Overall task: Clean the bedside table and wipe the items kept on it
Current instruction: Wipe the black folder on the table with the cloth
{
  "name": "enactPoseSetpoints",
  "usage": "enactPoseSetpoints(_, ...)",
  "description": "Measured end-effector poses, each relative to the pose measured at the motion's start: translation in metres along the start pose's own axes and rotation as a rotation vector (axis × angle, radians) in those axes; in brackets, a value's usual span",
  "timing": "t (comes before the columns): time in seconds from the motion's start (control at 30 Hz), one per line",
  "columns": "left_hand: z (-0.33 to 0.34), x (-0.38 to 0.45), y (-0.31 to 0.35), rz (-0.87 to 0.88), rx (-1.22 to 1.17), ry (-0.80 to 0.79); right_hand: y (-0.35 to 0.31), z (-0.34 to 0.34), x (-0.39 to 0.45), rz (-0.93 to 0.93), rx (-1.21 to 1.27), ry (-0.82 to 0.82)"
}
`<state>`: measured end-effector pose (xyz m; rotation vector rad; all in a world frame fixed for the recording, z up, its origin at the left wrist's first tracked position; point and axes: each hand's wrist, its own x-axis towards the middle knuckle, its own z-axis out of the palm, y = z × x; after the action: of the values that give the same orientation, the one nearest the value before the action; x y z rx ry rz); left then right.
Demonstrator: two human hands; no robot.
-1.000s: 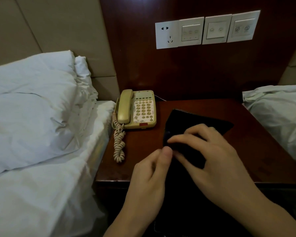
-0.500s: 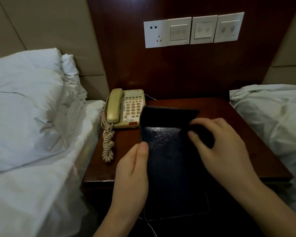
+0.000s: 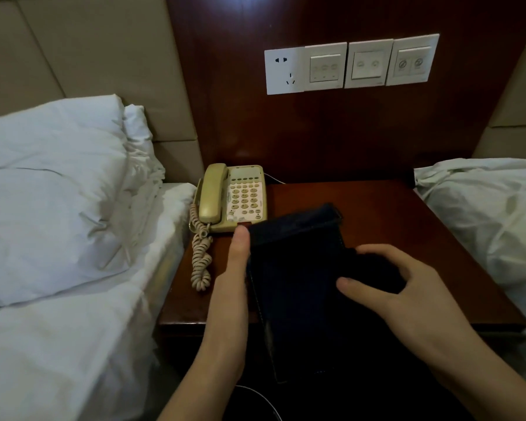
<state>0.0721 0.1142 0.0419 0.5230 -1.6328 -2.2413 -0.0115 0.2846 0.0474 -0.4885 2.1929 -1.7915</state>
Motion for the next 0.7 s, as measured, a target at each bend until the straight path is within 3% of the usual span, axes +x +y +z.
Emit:
enactPoseSetpoints(0.23, -0.005, 0.006, -0.011, 0.120, 0.183, 0.187, -0.003, 0.004, -0.006, 0.011, 0.078, -0.035)
enactPoseSetpoints(0.37, -0.007, 0.009, -0.019, 0.215, 0.345, 0.252, -0.005, 0.009, -0.009, -0.031, 0.059, 0.054)
enactPoseSetpoints(0.53, 0.011, 0.000, -0.021, 0.000, 0.255, 0.172, -0.009, 0.026, -0.019, -0.149, -0.096, 0.091)
enactPoseSetpoints(0.63, 0.008, 0.008, -0.018, -0.045, 0.126, 0.271, -0.017, 0.031, -0.024, -0.120, -0.072, -0.078)
enactPoseSetpoints(0.7, 0.003, 0.011, -0.019, -0.120, 0.028, 0.227, -0.023, 0.035, -0.026, -0.089, 0.013, -0.163)
